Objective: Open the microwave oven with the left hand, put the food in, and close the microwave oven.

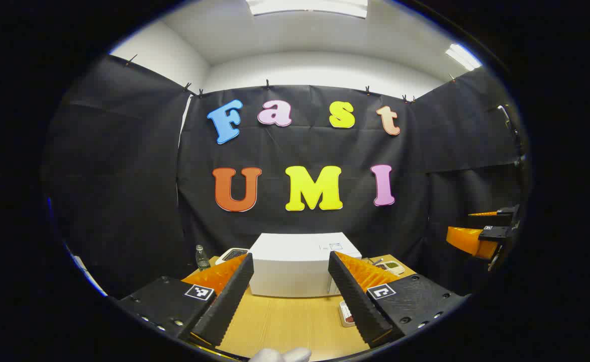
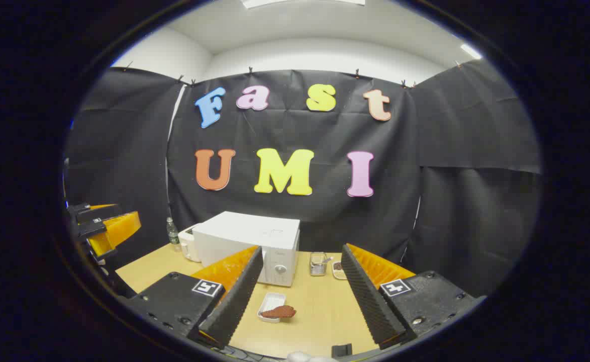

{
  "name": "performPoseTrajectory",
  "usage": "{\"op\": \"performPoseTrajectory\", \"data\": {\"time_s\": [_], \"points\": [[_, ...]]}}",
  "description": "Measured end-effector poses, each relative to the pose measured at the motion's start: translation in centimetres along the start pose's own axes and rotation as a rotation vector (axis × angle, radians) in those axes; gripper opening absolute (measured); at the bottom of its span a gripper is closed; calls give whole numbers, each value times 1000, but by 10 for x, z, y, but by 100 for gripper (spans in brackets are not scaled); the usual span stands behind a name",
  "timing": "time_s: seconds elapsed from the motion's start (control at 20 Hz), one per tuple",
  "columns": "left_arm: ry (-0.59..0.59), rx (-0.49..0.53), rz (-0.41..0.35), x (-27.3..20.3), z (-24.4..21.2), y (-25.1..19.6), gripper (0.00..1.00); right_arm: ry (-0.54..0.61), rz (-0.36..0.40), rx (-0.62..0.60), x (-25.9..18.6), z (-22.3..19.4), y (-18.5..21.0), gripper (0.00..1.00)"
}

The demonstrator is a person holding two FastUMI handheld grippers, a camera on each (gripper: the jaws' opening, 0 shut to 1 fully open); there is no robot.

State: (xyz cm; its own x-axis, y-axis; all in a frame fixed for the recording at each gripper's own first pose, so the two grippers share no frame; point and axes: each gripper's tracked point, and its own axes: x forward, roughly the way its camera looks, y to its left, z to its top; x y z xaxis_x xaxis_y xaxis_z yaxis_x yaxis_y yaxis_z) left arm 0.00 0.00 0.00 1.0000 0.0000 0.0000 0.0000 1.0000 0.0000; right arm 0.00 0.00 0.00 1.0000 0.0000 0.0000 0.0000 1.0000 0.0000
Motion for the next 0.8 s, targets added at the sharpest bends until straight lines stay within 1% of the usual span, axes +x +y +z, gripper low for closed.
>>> {"op": "performPoseTrajectory", "data": {"time_s": [0.05, 0.1, 0.15, 0.3, 0.35, 0.45, 0.5, 0.55, 0.8], "points": [[0, 11, 12, 0, -1, 4, 95, -6, 10, 4, 0, 1, 3, 92], [-4, 13, 19, 1, 1, 6, 95, -10, 21, 7, 2, 3, 6, 99], [0, 12, 30, -1, 0, 7, 95, -1, 33, 3, 3, 0, 8, 92], [7, -4, 27, -2, 0, 6, 95, -19, 36, -4, 9, 7, 8, 92], [8, 4, 34, -1, -2, 10, 95, -15, 37, -1, 13, 6, 10, 99], [7, 12, 43, -1, -3, 13, 95, -13, 49, 2, 15, 4, 15, 99], [9, 10, 45, 0, -3, 14, 95, -15, 42, -1, 17, 6, 13, 92], [10, 10, 47, 2, -4, 15, 95, -14, 41, -2, 20, 6, 12, 99], [10, 26, 50, 18, -13, 11, 95, -5, 38, 10, 28, 5, 4, 99]]}}
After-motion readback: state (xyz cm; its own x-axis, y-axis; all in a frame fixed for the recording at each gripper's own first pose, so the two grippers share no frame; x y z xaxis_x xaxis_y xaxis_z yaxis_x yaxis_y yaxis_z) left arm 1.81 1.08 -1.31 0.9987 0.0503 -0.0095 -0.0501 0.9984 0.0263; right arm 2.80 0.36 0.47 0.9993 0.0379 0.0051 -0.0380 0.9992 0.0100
